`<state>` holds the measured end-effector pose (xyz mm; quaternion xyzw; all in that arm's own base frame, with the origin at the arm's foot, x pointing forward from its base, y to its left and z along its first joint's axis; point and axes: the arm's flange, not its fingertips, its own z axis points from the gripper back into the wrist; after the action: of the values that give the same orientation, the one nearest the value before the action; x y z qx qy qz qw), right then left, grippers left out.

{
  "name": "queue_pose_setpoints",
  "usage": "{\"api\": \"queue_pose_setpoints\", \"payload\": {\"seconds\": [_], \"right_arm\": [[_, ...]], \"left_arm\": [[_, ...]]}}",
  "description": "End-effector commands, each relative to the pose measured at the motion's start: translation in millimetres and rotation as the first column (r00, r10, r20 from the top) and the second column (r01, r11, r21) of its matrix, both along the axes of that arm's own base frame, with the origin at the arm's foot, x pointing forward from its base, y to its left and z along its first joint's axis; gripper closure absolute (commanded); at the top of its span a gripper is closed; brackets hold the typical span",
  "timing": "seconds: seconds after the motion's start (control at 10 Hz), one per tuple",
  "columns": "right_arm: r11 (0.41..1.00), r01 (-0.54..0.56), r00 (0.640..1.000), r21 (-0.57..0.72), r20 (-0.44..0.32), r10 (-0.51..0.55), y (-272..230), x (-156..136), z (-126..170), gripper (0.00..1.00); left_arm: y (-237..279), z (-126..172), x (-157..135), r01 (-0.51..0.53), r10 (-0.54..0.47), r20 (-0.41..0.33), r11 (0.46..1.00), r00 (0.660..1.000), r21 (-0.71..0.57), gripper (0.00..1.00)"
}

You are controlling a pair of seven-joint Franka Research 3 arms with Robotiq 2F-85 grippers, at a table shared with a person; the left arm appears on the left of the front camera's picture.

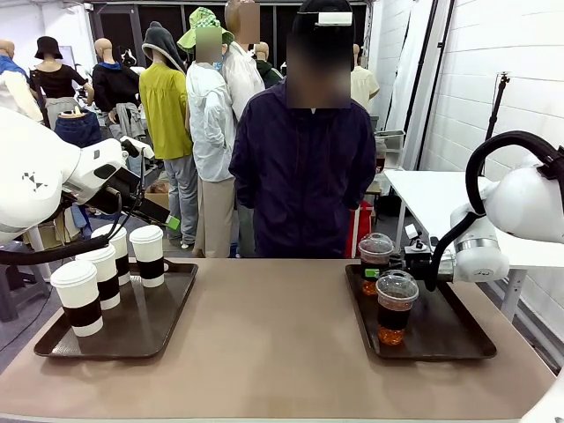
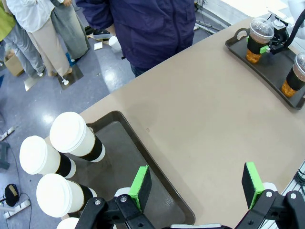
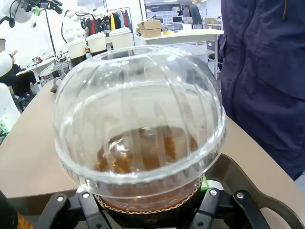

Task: Distribute the coffee onto the tray.
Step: Pick up another iced Americano from the middle of the table and place it on the right Handle tray.

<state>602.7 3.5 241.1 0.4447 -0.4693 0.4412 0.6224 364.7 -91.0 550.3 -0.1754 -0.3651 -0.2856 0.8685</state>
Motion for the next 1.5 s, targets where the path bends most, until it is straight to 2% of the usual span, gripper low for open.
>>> {"api": "queue_pose_setpoints", "payload": {"seconds": [0.0,0.5,1.0,1.2,1.3,1.4], "right_arm": [[1.000,0.010,1.000,0.023,-0.005,-0.010,-2,1,0,0.00],[1.000,0.015,0.997,0.016,-0.070,-0.014,-16,-9,-1,0.00],[0.998,0.056,0.992,-0.010,-0.115,-0.056,-39,-35,-1,0.00],[0.994,0.100,0.987,-0.031,-0.126,-0.104,-46,-44,-1,0.00],[0.998,0.068,0.993,-0.007,-0.095,-0.069,-42,-27,-9,0.00],[0.998,0.068,0.993,-0.007,-0.095,-0.069,-42,-27,-9,0.00]], "left_arm": [[1,0,0,0.001,-0.001,-0.005,1.000,1.000,-0.006,0.00],[1,0,0,0.001,-0.001,-0.005,1.000,1.000,-0.006,0.00],[1,0,0,0.001,-0.001,-0.005,1.000,1.000,-0.006,0.00],[1,0,0,0.001,-0.001,-0.005,1.000,1.000,-0.006,0.00],[1,0,0,0.001,-0.001,-0.005,1.000,1.000,-0.006,0.00],[1,0,0,0.001,-0.001,-0.005,1.000,1.000,-0.006,0.00]]}}
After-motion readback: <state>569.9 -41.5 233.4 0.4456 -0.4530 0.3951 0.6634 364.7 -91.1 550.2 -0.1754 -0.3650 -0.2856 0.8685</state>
